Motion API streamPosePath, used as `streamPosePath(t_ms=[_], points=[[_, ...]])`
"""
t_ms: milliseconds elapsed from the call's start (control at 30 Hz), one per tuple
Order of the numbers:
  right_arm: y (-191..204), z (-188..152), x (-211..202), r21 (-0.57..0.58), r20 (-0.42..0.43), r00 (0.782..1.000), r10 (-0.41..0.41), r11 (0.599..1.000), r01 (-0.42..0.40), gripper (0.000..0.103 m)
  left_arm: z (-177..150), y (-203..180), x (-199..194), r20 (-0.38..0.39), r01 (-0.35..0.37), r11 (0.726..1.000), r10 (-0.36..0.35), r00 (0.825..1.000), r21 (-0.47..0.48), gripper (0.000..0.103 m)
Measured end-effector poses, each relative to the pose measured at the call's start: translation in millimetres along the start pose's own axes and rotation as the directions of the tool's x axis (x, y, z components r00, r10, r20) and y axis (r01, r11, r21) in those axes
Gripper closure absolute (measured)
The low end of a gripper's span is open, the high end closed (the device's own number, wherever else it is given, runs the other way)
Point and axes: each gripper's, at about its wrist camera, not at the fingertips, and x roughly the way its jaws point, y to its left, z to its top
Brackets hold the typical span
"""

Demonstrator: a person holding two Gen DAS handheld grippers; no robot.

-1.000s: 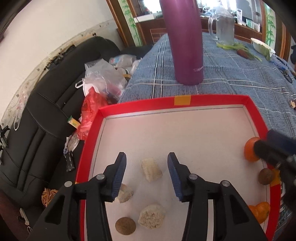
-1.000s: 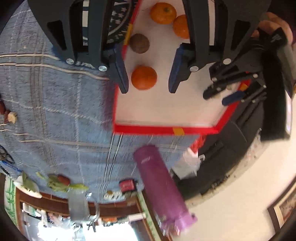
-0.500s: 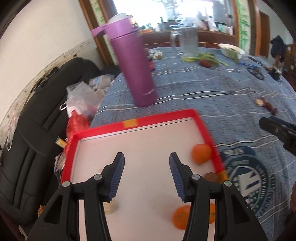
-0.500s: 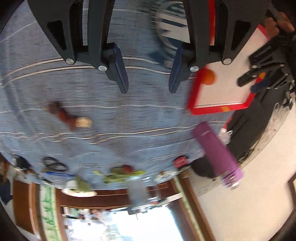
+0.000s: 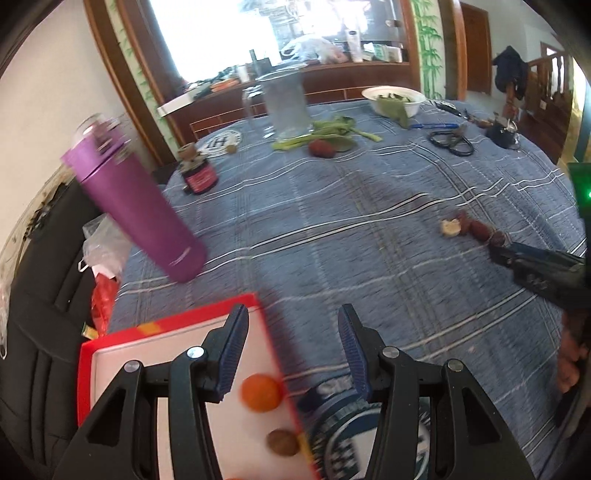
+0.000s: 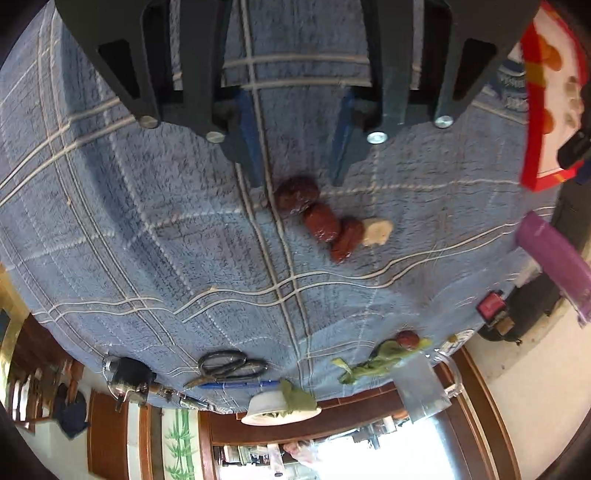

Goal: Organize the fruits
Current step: 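Move both open tools back to the fruit pile, then grasp a red date with the right tool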

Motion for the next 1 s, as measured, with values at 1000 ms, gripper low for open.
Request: streamPosePath(t_ms=[1000], points=[[-87,22,-22,0.294,0.094,0.993,0.073,0.951,-0.097,0.077,51,-120,78,-0.063,0.115,0.98,-0.106,0.992,0.164,0.053]])
